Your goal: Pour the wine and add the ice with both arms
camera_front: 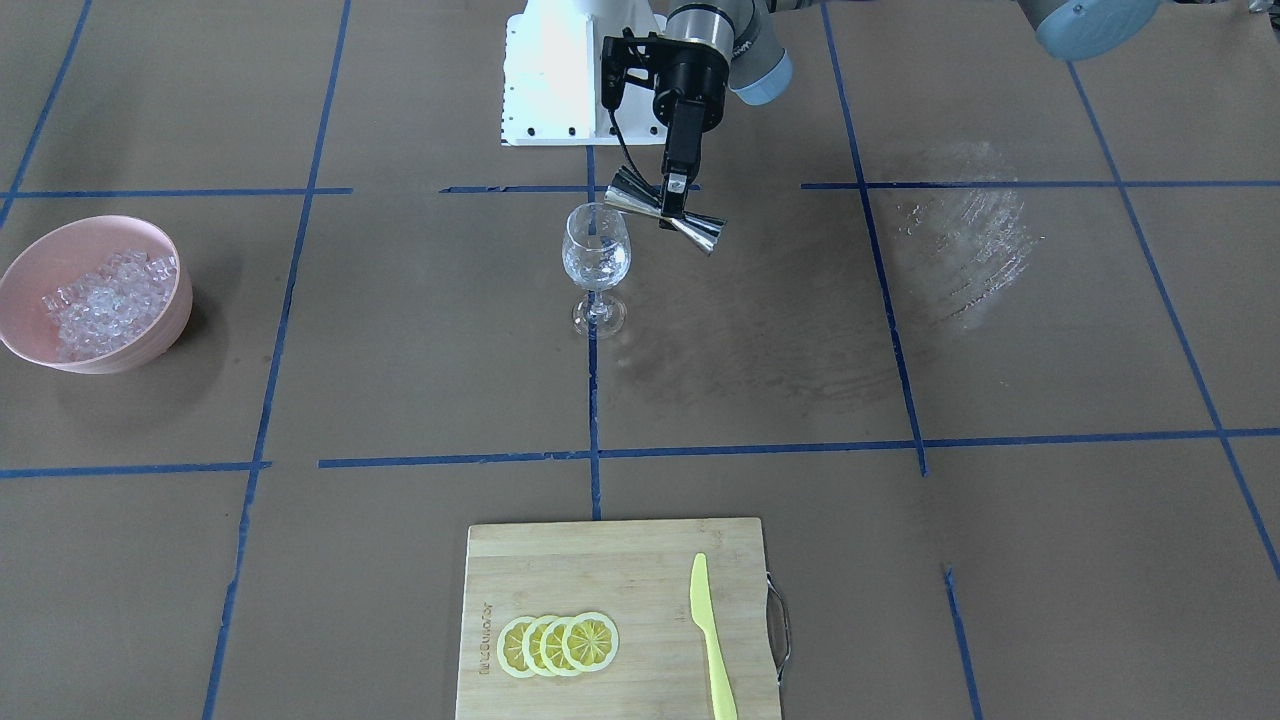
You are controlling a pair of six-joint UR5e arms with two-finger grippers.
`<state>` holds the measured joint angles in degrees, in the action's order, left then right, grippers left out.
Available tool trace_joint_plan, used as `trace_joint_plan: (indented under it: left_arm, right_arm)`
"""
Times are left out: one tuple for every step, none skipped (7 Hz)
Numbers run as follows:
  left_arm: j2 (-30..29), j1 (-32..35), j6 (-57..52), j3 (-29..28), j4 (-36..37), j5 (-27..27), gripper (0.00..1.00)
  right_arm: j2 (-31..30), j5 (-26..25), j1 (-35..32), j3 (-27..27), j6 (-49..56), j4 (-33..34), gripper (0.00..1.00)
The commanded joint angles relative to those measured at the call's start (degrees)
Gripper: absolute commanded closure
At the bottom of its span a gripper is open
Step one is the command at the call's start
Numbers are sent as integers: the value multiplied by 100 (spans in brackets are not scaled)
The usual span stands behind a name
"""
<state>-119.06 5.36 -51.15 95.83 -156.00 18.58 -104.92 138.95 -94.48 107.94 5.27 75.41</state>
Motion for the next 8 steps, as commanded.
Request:
trace_joint_plan:
  left_arm:
    - [66,0,-44,66,-1103,214,100]
    - [-3,9,8,154,-1378,573,100]
    - [179,52,0,294,-1580,559,100]
    - [242,96,9,356,-1852,576,100]
    - [251,97,174,357,-2003,585,100]
    - [425,97,750,357,-2004,585,100]
    - [671,105,808,357,-2126,620,100]
    - [804,123,808,366,-2206,803,100]
  right_arm:
    - [-2,9,0,8,0,0,0]
    - [-2,0,0,8,0,0,0]
    - [-2,9,0,8,0,0,0]
    - [-2,0,0,8,9,-9,0]
    - [-2,0,0,17,9,-9,0]
    - [-2,0,0,26,9,-9,0]
    - [-2,0,0,26,9,-9,0]
    - [6,0,0,26,9,-9,0]
